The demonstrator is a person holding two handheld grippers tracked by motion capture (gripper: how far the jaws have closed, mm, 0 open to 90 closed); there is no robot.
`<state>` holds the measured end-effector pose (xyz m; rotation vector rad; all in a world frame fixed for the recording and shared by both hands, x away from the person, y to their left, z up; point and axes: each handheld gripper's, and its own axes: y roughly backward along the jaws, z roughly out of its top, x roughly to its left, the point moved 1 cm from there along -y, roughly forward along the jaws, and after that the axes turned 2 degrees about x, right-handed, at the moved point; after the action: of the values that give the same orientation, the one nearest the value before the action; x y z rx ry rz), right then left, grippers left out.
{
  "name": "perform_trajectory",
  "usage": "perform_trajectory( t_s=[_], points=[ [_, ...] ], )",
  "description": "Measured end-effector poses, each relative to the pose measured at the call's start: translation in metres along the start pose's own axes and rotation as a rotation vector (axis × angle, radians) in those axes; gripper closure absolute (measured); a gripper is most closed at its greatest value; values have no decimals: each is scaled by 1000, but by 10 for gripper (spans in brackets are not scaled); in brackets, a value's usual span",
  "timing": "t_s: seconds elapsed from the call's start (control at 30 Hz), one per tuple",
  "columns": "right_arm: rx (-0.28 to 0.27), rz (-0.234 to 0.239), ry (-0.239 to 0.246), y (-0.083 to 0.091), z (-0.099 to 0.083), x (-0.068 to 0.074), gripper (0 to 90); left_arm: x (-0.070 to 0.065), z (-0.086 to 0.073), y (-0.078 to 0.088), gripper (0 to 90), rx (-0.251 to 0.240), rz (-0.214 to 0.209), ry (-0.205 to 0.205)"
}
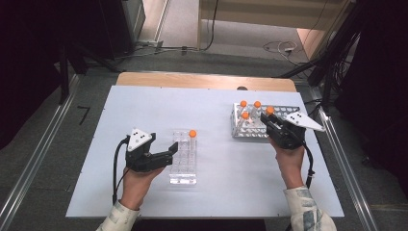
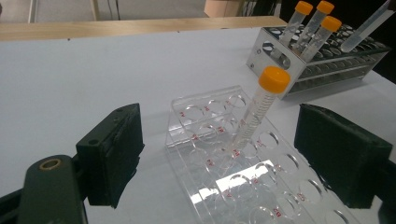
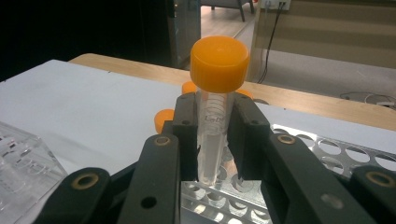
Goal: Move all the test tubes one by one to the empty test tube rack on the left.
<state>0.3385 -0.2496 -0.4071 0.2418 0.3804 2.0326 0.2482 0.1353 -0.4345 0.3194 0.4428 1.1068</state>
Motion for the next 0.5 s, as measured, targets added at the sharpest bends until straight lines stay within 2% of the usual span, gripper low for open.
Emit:
perform_trajectory(
  t_s=[0.5],
  points=[
    [21, 39, 11, 12, -5, 10, 718, -3, 0, 1, 151, -3, -4, -6]
  ],
)
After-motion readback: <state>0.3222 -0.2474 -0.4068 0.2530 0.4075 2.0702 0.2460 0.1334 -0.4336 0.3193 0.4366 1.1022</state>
